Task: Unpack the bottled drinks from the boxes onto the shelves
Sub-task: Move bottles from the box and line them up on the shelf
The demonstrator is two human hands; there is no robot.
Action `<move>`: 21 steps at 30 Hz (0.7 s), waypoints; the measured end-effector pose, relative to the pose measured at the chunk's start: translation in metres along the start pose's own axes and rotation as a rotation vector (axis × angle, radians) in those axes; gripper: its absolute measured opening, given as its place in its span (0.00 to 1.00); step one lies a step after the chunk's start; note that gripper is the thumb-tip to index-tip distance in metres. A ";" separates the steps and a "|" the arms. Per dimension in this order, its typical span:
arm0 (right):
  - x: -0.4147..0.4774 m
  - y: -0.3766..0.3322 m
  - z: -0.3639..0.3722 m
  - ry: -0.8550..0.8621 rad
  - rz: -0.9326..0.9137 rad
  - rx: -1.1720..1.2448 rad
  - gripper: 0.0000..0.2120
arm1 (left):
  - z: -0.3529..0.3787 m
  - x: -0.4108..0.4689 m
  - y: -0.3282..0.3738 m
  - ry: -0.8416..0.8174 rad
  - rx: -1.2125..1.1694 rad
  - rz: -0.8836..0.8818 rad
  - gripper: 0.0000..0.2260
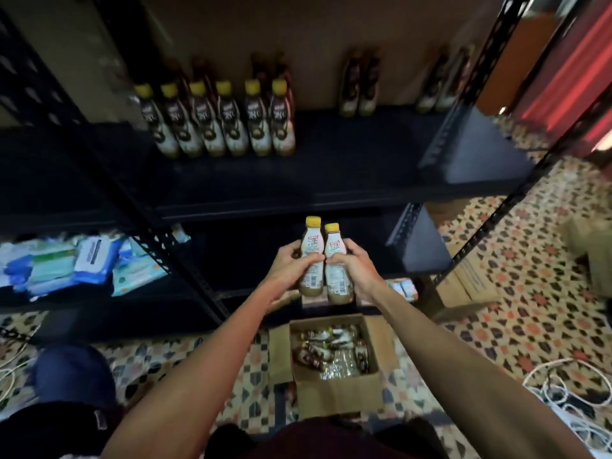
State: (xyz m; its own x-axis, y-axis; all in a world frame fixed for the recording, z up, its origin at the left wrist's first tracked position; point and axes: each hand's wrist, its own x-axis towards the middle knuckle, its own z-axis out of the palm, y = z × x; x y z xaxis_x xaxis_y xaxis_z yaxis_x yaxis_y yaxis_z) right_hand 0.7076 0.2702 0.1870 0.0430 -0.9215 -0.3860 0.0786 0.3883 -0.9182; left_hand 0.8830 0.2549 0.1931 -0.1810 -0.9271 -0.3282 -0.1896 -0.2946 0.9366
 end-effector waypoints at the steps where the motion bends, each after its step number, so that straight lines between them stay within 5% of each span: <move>1: 0.001 -0.013 0.000 -0.012 -0.030 -0.006 0.16 | -0.003 0.002 0.012 0.009 0.014 0.037 0.15; 11: 0.022 -0.123 -0.001 -0.048 -0.323 -0.059 0.20 | -0.030 0.021 0.120 0.072 0.104 0.346 0.14; 21: 0.054 -0.173 -0.004 0.012 -0.478 -0.225 0.21 | -0.051 0.059 0.153 0.111 0.192 0.427 0.19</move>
State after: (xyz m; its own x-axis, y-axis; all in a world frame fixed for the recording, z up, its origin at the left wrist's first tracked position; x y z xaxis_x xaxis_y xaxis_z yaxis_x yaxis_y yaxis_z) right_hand 0.6926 0.1531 0.3243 0.0436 -0.9958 0.0806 -0.1292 -0.0856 -0.9879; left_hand 0.8926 0.1428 0.3235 -0.1790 -0.9782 0.1055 -0.2972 0.1559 0.9420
